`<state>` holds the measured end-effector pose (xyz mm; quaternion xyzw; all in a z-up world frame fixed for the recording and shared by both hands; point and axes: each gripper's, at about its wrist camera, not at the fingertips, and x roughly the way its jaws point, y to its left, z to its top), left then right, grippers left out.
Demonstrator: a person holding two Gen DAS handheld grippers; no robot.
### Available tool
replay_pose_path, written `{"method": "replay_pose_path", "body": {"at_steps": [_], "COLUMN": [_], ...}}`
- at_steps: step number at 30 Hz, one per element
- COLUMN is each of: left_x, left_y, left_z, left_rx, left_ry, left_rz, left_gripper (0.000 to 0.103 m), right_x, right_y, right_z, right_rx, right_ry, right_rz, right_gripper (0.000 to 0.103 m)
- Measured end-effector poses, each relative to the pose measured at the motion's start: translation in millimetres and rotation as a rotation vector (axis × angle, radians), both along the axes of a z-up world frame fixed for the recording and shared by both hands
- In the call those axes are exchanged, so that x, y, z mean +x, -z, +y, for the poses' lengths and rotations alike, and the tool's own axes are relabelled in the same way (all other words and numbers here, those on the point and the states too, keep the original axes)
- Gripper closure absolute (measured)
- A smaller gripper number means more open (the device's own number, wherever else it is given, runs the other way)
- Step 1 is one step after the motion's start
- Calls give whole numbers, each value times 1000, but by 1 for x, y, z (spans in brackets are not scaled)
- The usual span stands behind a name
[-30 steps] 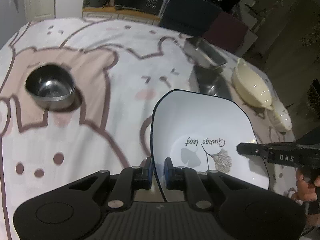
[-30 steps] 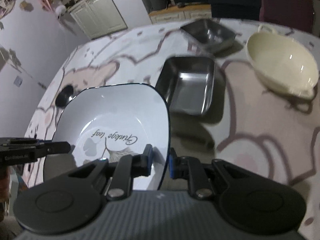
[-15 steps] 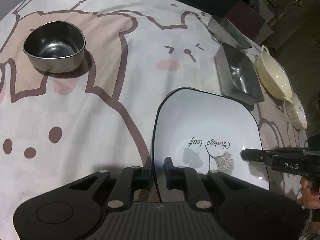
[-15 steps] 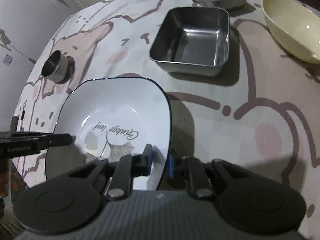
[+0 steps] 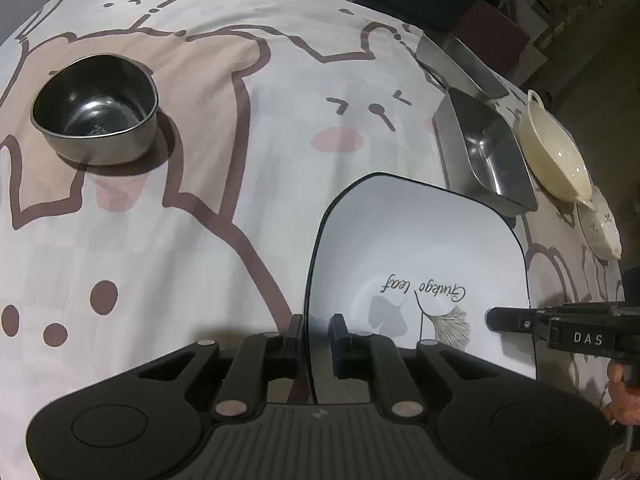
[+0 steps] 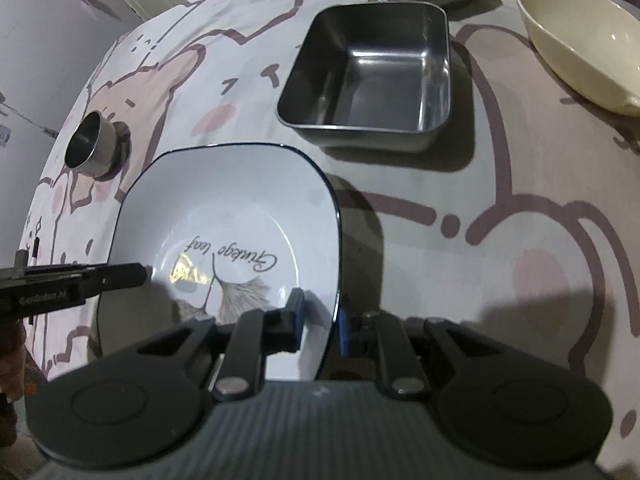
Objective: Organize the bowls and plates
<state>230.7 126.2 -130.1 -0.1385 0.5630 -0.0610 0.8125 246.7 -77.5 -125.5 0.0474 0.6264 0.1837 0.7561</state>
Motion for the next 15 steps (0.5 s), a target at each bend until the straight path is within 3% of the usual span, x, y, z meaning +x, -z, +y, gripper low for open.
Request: {"method": "replay_pose_path", "body": {"at_steps": [15], "left_x": [0], "left_y": [1], "left_z": [-3], "left_rx": [4], "left_ry": [7], "left_rz": [5], "left_gripper": [89], "right_x": [-4], "right_y": [0], "right_z": [-3], "right_rx": [7], "right_ry": [5], "right_rz": [10], "right_gripper": [83]}}
